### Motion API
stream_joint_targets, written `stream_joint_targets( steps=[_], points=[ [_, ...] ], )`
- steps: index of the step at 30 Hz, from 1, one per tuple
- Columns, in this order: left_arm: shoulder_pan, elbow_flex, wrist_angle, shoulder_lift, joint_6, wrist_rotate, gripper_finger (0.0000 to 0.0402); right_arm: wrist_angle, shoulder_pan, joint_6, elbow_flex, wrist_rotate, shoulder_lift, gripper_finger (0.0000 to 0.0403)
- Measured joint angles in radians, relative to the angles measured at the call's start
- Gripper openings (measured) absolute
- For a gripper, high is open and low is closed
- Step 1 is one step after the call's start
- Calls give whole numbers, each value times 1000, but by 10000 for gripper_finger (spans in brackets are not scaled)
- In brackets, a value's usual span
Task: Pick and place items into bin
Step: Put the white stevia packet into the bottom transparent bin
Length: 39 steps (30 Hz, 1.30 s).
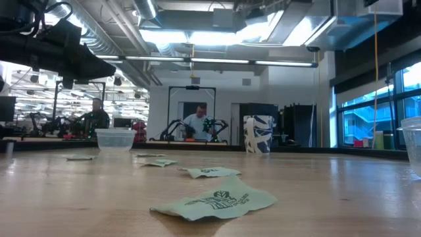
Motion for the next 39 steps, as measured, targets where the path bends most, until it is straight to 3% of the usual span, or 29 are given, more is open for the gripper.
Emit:
stream_joint_targets(
  steps=[21, 32, 39],
  points=[
    [0, 20, 91, 0, -2, -1, 77, 122, 7, -1, -33, 35, -3, 148],
    [0, 20, 92, 0, 104, -27, 77, 241, 6, 2, -164, -29, -12, 148],
    [0, 20, 92, 0, 104, -27, 77, 382, 1, 61, -343, -30, -172, 148]
  ],
)
